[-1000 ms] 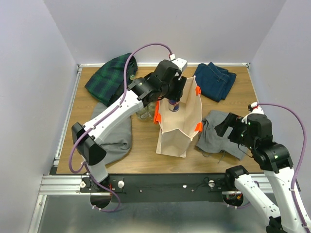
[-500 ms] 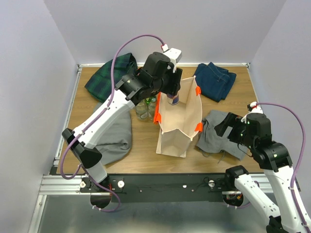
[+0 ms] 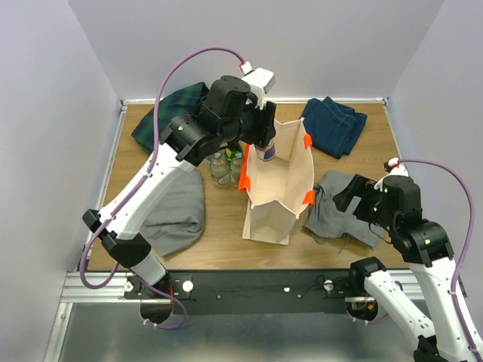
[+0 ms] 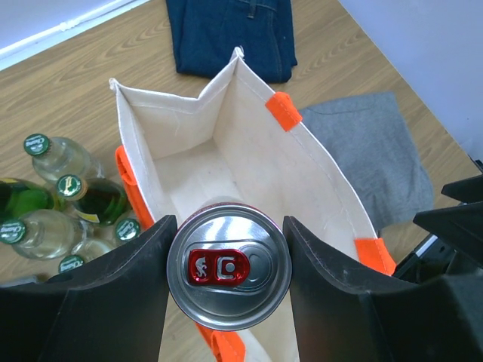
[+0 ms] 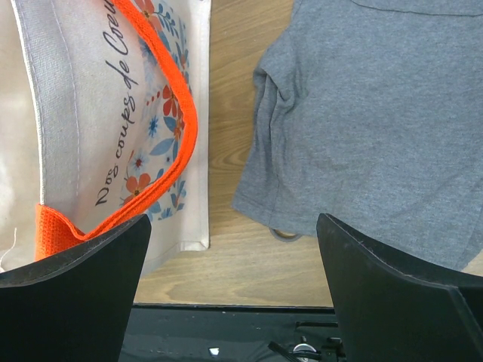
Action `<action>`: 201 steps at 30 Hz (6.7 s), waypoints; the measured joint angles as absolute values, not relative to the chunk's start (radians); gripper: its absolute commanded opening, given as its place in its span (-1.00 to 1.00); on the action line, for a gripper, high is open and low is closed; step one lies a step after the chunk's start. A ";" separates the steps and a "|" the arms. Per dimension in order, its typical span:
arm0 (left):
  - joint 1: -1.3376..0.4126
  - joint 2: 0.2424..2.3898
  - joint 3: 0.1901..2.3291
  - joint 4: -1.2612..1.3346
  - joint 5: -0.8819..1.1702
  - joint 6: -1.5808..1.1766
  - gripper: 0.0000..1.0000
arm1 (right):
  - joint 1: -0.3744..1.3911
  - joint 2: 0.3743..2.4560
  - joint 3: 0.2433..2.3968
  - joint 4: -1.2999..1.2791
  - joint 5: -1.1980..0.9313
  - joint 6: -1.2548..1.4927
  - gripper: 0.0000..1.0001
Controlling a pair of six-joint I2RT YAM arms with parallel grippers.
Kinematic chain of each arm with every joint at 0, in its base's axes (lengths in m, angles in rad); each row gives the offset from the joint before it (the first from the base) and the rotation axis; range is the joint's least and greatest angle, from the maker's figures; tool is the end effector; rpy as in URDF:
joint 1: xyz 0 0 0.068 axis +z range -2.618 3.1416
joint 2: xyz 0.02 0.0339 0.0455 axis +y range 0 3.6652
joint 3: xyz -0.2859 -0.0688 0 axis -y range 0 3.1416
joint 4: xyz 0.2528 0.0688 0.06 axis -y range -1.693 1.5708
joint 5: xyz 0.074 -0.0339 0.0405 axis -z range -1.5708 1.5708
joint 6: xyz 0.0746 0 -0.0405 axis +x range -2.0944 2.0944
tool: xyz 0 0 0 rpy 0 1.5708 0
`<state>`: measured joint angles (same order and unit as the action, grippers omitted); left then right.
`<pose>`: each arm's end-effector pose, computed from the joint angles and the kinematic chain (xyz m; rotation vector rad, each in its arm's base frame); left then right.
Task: Take the beverage out of the canvas bag
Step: Place the drink at the center of the board.
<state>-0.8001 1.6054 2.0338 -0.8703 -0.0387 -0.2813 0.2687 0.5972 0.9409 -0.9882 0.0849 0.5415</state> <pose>0.2593 -0.2629 0.4953 0.5071 2.0100 -0.6412 0.1173 0.0257 0.3268 0.3509 2.2079 0.3526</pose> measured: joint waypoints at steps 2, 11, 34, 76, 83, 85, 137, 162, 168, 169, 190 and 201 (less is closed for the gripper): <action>-0.796 1.591 2.033 -0.879 -0.043 -0.279 -1.00 | 0.269 0.597 0.941 -0.988 0.085 0.542 1.00; -0.768 1.527 2.035 -0.930 -0.083 -0.273 -1.00 | 0.269 0.597 0.941 -0.988 0.085 0.541 1.00; -0.756 1.366 1.906 -0.973 -0.358 -0.278 -1.00 | 0.269 0.597 0.938 -0.988 0.084 0.541 1.00; -0.710 1.226 1.100 -0.487 -0.349 -0.393 -1.00 | 0.269 0.599 0.935 -0.987 0.084 0.541 1.00; -0.708 1.227 1.042 -0.392 -0.316 -0.417 -1.00 | 0.269 0.599 0.934 -0.987 0.085 0.541 1.00; -0.708 1.230 1.022 -0.375 -0.311 -0.422 -1.00 | 0.269 0.599 0.934 -0.987 0.085 0.541 1.00; -0.708 1.423 0.913 -0.154 -0.347 -0.417 -0.28 | 0.269 0.597 0.930 -0.987 0.085 0.541 1.00; -0.706 1.355 0.874 -0.166 -0.357 -0.419 0.50 | 0.269 0.597 0.930 -0.987 0.085 0.541 1.00; -0.706 1.354 0.874 -0.166 -0.359 -0.419 0.49 | 0.269 0.596 0.930 -0.987 0.085 0.541 1.00; -0.706 1.353 0.874 -0.166 -0.359 -0.419 0.48 | 0.269 0.595 0.930 -0.987 0.085 0.541 1.00; -0.706 1.258 0.913 -0.269 -0.404 -0.383 0.83 | 0.269 0.591 0.930 -0.987 0.085 0.541 1.00; -0.686 1.189 1.068 -0.385 -0.383 -0.362 0.98 | 0.269 0.593 0.930 -0.986 0.085 0.541 1.00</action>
<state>-0.6861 1.1889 1.0679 -0.3851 -0.3828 -0.3618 0.2687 0.5926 0.9298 -0.9863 0.0849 0.5411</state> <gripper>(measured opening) 0.987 0.998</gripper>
